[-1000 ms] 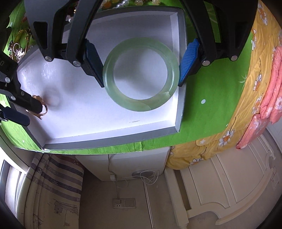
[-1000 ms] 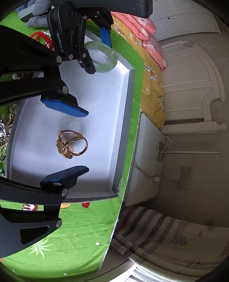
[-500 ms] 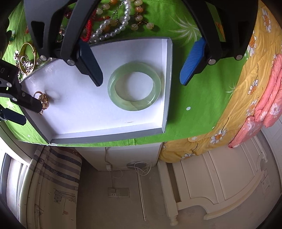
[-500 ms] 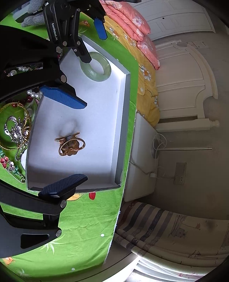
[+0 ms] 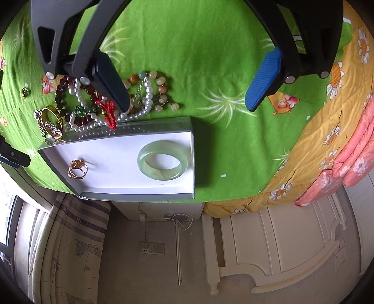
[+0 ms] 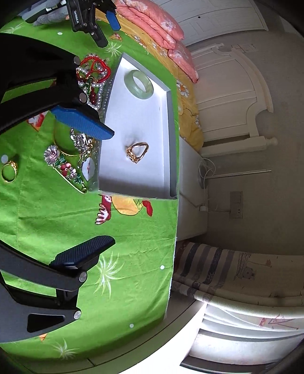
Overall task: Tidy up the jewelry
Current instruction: 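Lift both tools out of the box, then grasp the enamel flower brooch with the right tool while the left tool grasps the red string bracelet, then carry the brooch and red bracelet into the box and open both tools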
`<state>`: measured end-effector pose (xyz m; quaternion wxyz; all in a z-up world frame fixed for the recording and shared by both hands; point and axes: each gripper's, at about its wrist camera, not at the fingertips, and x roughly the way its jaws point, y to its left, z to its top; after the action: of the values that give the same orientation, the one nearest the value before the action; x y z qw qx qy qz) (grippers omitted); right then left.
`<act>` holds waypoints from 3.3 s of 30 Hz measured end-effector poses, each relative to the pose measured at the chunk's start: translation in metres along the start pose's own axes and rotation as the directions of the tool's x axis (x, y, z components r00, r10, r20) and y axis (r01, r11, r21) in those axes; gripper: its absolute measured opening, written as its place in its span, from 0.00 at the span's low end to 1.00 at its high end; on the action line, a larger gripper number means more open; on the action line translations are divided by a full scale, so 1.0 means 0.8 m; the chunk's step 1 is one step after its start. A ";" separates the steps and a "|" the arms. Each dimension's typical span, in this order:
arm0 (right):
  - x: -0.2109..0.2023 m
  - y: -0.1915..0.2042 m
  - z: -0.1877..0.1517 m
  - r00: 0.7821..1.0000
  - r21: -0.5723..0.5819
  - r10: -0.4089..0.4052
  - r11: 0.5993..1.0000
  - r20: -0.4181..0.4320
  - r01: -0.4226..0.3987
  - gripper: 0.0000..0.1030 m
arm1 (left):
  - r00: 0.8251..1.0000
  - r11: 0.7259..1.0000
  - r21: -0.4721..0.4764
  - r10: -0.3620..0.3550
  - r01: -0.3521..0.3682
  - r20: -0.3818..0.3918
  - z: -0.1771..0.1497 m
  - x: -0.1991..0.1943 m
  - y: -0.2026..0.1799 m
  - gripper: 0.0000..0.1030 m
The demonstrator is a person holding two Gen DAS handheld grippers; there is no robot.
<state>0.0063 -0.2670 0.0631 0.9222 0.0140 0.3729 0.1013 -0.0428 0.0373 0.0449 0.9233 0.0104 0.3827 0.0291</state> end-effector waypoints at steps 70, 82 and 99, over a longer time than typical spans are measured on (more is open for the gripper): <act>0.000 -0.024 -0.072 0.993 0.018 0.034 0.999 -0.114 -0.033 0.23 | 0.971 0.971 0.025 -0.237 0.238 -0.031 0.004 0.010 -0.069 0.55; -0.011 -0.025 -0.074 0.995 0.014 0.070 0.998 -0.075 -0.069 0.23 | 0.959 0.959 0.021 -0.282 0.282 0.020 -0.011 -0.015 -0.061 0.05; -0.055 -0.010 -0.081 0.992 0.006 0.125 0.992 -0.028 -0.124 0.23 | 0.961 0.962 -0.014 -0.272 0.273 0.050 -0.042 -0.055 -0.020 0.05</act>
<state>-0.0677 -0.2871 0.0457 0.9088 0.0378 0.3843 0.1580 -0.0969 0.0182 0.0521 0.9275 -0.0511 0.3581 -0.0946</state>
